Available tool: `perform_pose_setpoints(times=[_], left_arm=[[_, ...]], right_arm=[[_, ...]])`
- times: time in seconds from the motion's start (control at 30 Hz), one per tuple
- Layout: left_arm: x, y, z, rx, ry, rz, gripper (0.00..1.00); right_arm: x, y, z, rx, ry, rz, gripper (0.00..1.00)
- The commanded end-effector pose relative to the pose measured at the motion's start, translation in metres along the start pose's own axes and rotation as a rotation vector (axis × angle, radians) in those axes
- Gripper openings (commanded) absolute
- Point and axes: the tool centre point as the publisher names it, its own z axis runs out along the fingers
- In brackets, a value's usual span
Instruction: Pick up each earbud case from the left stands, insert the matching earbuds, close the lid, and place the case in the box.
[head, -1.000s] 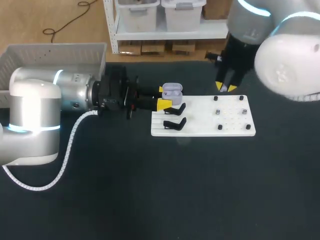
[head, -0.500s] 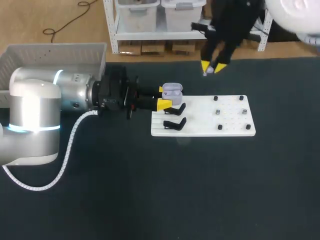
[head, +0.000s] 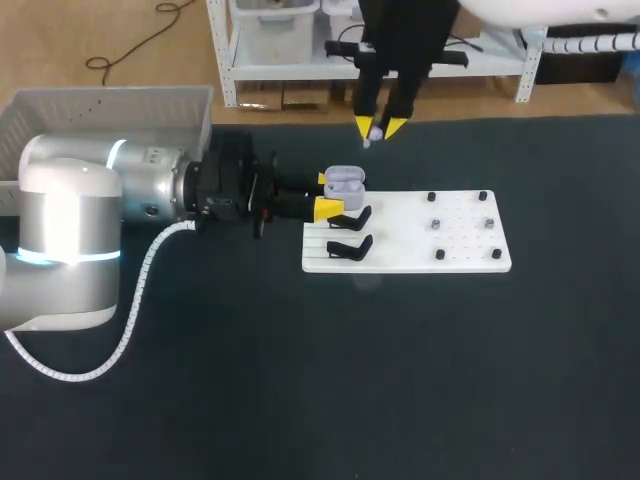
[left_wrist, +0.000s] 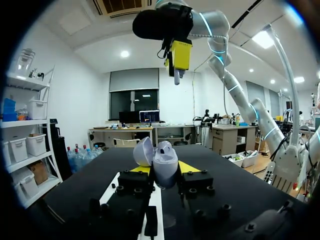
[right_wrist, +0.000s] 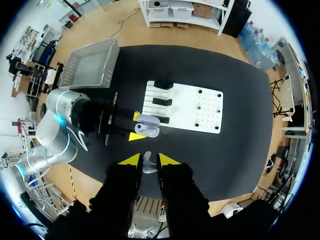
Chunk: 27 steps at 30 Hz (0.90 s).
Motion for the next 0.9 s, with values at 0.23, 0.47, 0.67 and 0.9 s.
perform_pose_setpoints(times=[0.23,0.47,0.67,0.9], left_arm=[[0.001,-0.001,0.000,-0.004,-0.002,0.003,0.00],[0.001,-0.001,0.000,-0.004,-0.002,0.003,0.00],[0.001,-0.001,0.000,-0.004,-0.002,0.003,0.00],[0.001,-0.001,0.000,-0.004,-0.002,0.003,0.00]], right_arm=[[-0.002,0.002,-0.002,-0.002,-0.005,-0.026,0.00],[-0.006,0.020,0.004,0.046,-0.007,-0.169,0.00],[-0.007,0.024,0.018,0.066,0.013,-0.257,0.00],[-0.007,0.023,0.033,0.081,0.041,-0.279,0.00]])
